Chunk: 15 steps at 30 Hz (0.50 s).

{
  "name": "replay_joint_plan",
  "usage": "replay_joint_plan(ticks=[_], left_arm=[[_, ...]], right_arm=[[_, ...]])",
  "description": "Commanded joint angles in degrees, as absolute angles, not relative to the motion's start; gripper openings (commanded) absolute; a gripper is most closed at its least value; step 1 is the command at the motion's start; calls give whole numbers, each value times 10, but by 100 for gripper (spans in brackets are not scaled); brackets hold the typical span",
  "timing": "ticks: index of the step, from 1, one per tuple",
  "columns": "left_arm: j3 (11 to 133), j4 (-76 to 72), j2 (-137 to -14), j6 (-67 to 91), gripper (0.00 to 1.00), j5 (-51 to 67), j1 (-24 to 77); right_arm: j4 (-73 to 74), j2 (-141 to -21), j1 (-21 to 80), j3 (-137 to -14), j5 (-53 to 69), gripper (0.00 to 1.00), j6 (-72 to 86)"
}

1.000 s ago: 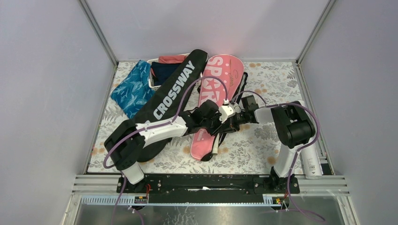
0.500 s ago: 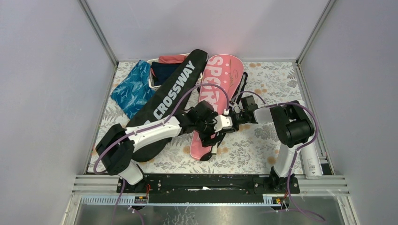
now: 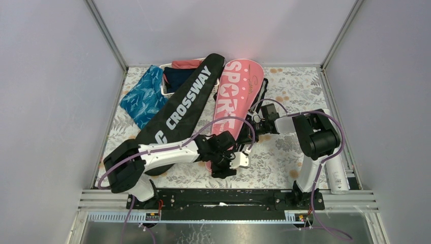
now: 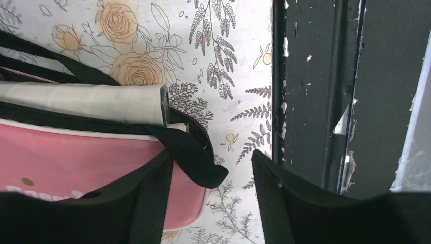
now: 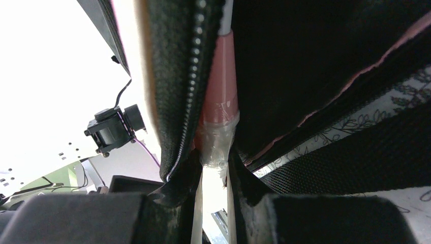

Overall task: Pack up the badminton gear
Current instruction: Place the racket in the racket bag.

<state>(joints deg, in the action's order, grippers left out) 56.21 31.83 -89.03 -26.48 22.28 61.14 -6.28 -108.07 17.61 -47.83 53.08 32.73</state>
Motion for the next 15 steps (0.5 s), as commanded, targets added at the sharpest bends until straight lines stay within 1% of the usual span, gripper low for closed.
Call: replay_joint_plan(ticks=[1,3,7,12,13,15], left_arm=[[557,320,-906,-272,58,208,627],[557,318,-911,-272,46,205,634],[558,319,-924,-274,30,201,646],[568,342,-939,-293,2,196,658],[571,347,-943,-296,0,191,660],[576,358,-950,-303,0,185,661]], right_arm=[[-152,-1083,162,-523,451,0,343],[-154,-1082,163,-524,453,0,345],[-158,-1085,163,-529,458,0,350],[-155,-1094,163,-543,474,0,351],[-151,-1098,163,-549,479,0,350],[-135,-1104,163,-563,489,0,339]])
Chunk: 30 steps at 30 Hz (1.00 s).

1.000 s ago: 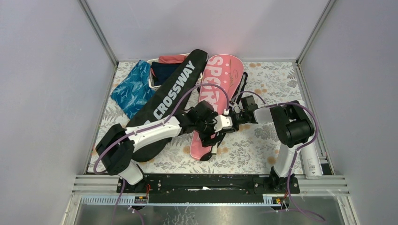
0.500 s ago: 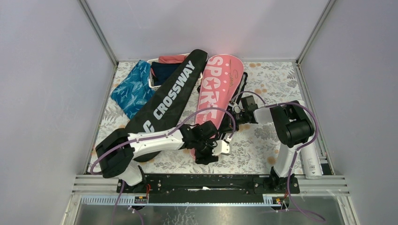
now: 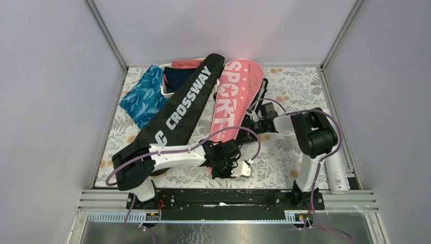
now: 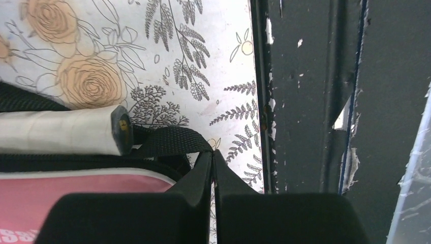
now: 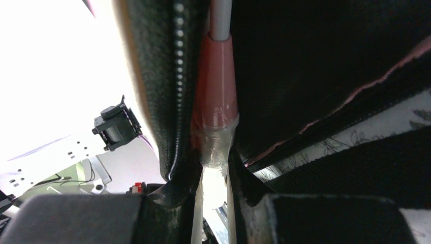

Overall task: Pack up the badminton gear
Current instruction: Place the racket in the racket bag.

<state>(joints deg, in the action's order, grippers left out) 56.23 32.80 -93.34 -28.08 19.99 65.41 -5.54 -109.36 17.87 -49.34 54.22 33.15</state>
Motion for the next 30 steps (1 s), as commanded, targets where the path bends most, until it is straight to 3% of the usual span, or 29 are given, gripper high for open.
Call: replay_joint_plan(ticks=[1,30], left_arm=[[577,361,-951,-306,0,182,662],[529,352,-944,-374,0,53,716]], right_arm=[[-127,-1106,163,-569,491,0,332],[-102,-1121,165,-611,545,0,371]])
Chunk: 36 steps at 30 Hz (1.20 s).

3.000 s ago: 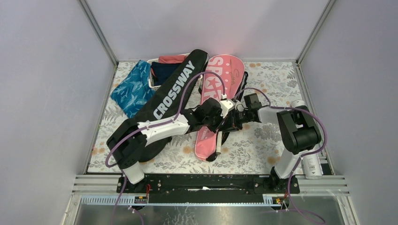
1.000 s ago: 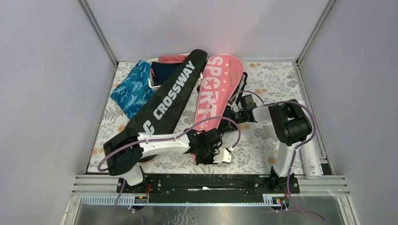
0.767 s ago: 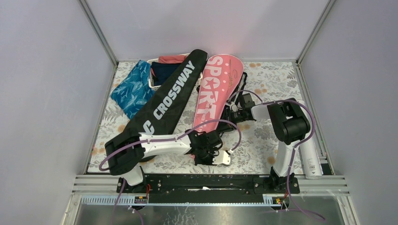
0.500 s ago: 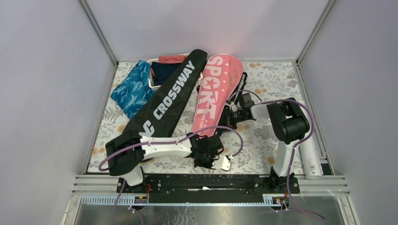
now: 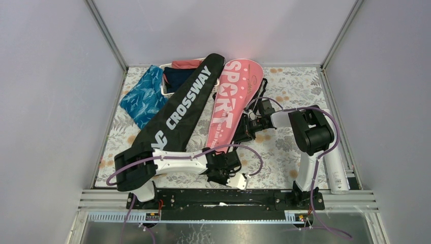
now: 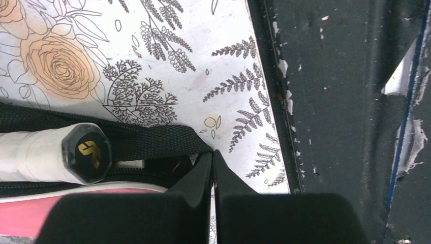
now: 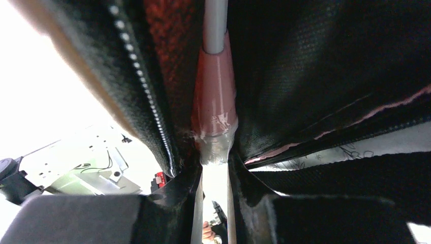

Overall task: Pack up the badminton gear
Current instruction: Place the racket in the racket bag.

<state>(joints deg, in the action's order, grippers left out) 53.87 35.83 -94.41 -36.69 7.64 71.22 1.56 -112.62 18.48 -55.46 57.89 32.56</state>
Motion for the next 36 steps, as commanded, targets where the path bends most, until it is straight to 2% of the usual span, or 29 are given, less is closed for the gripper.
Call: replay_joint_plan(ticks=[1,13,27,36], left_arm=[[530,344,-946,-370,0,51,716],[602,349,-989,-340,0,139,732],[597,371,-968,-368,4,173,760],[588,392,-918,-403,16,218,759]], right_arm=[[-107,-1119,166,-608,543,0,376],[-133,-1102,167,-583,491,0,410],[-70,-1104,167,-606,452,0,374],[-61,-1115,167,-614,452,0,368]])
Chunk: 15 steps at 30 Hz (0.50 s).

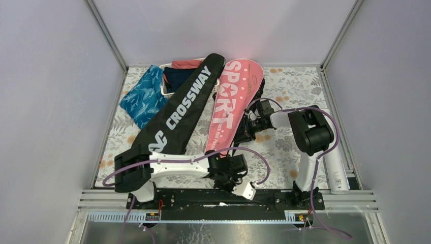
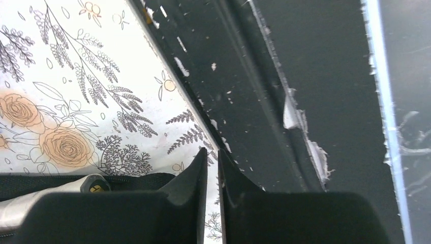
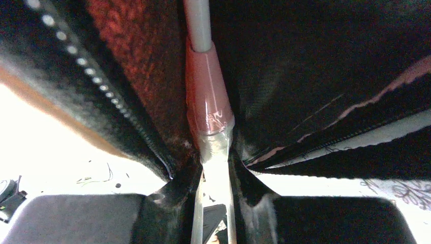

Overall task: Pack up the badminton gear
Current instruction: Place the racket in the racket bag.

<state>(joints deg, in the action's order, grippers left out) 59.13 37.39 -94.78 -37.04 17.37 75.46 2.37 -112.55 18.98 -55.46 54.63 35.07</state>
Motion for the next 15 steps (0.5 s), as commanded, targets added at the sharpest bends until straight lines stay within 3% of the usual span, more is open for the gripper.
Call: replay_joint_plan(ticks=[1,6,15], left_arm=[[584,394,-915,-410,18,220,760],[567,383,-890,-405,26,141,752],[547,311,-854,-370,63,13,711]], right_arm=[[-61,-1116,167,-617,456,0,371],[-68,-1106,168,-617,469,0,380],[-76,-1100,168,-610,484,0,388]])
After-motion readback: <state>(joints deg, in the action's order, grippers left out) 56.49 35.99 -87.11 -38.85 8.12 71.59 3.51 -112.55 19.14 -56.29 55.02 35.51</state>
